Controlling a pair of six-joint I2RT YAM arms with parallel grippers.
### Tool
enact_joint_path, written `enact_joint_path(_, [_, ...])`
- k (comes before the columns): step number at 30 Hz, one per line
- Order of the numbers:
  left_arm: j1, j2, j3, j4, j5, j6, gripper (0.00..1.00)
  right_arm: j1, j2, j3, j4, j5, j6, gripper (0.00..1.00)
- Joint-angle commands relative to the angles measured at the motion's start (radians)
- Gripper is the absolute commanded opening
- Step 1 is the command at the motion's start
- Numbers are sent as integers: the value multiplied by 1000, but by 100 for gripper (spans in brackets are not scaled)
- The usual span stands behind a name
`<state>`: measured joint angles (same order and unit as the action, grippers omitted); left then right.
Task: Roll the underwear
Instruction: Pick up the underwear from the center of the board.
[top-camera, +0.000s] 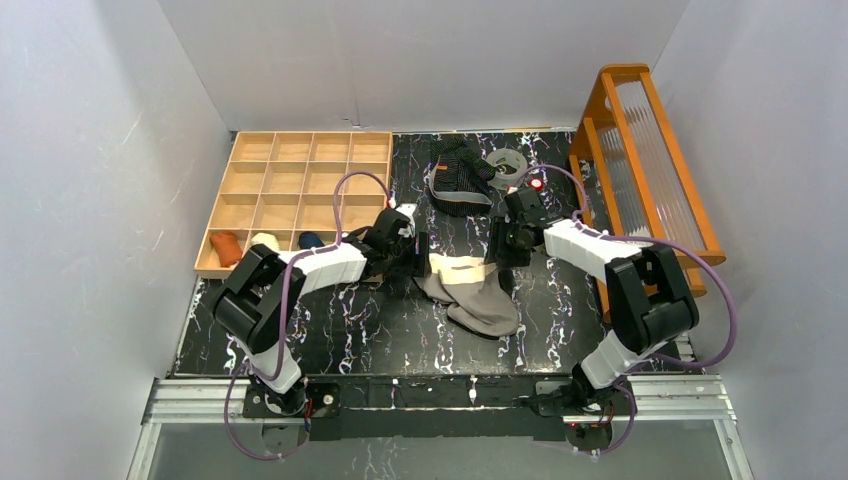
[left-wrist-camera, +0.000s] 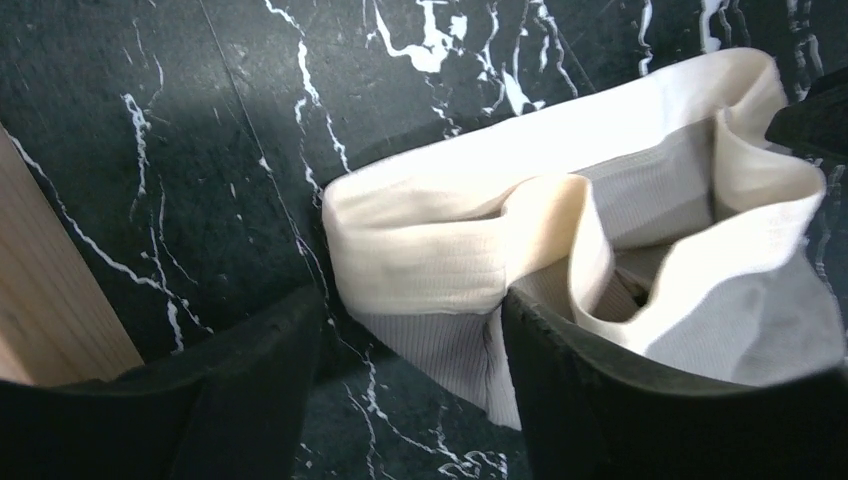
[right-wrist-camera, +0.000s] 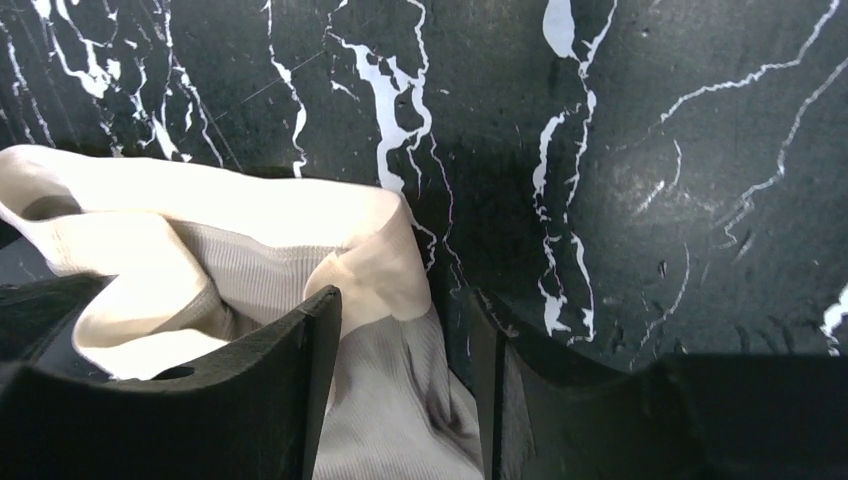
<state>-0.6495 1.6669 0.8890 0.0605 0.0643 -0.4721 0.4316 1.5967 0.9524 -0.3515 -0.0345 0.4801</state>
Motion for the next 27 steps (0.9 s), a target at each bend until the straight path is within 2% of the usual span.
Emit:
enact_joint_path(1, [3,45,25,-10,19,9,61,-1,51,9,40,-12,-14,56])
enact_joint_path(5, [2,46,18,0,25,10,47,-1,91,38,38,-64,-34,47])
enact_joint_path(10, [3,14,11,30,66,19,20,-1,87,92,-23,-9,-55,14])
enact_joint_path(11, [2,-1,13,29,65,22,13,-1,68,106,-37,3,-60,12])
enact_joint_path(14, [3,-72,24,12,53,33,2,0,-34,147,-79,61,-73,9])
enact_joint_path(21, [4,-328,96,-143,-124,97,0,-3,-359,160,-118,253,-73,9])
enact_joint_path(27, [8,-444,113,-239,-222,133,0,-5,-523,143,-139,356,-37,7])
